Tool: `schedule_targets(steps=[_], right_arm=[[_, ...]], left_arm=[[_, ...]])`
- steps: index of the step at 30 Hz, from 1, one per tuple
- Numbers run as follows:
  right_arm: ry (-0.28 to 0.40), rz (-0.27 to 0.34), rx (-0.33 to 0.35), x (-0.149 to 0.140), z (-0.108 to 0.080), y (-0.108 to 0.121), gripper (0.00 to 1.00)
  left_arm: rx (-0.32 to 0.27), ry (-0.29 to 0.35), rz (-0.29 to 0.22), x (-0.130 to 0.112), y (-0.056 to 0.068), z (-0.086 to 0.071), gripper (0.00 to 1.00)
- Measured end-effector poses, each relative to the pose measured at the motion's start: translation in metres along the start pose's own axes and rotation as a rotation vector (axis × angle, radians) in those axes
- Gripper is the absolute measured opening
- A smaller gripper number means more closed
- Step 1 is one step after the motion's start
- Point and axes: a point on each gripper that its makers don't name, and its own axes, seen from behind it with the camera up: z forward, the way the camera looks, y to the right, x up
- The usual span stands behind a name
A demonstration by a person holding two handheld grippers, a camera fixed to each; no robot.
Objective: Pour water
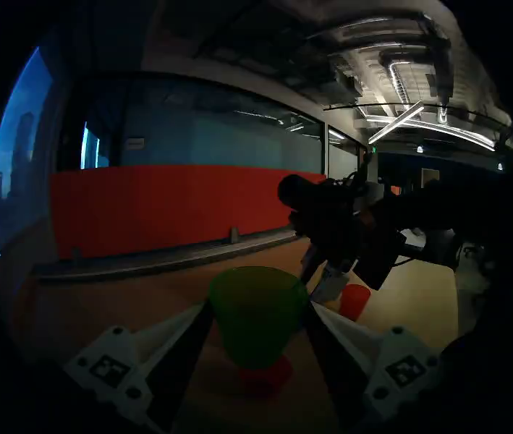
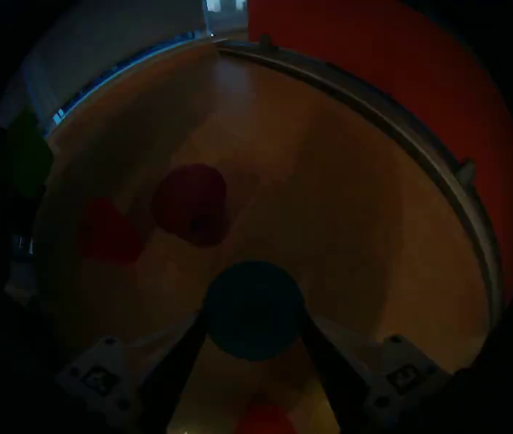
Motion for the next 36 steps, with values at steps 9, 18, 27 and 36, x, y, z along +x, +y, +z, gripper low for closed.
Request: schedule_targets(steps=[9, 18, 27, 36], right_arm=[[0.057, 0.006, -0.009, 0.003, -0.012, 0.001, 0.92], [0.170, 0.001, -0.020, 0.013, -0.036, -0.004, 0.92], [0.312, -0.004, -0.022, 0.027, -0.065, -0.010, 0.92], [0.453, -0.010, -0.018, 0.039, -0.088, -0.018, 0.92]], left_arm=[[0.005, 0.005, -0.003, 0.005, 0.003, 0.000, 0.86], [0.007, 0.009, 0.008, 0.011, 0.009, 0.001, 0.86], [0.012, 0.007, 0.012, 0.014, 0.015, 0.001, 0.86], [0.007, 0.013, 0.019, 0.023, 0.024, 0.000, 0.86]])
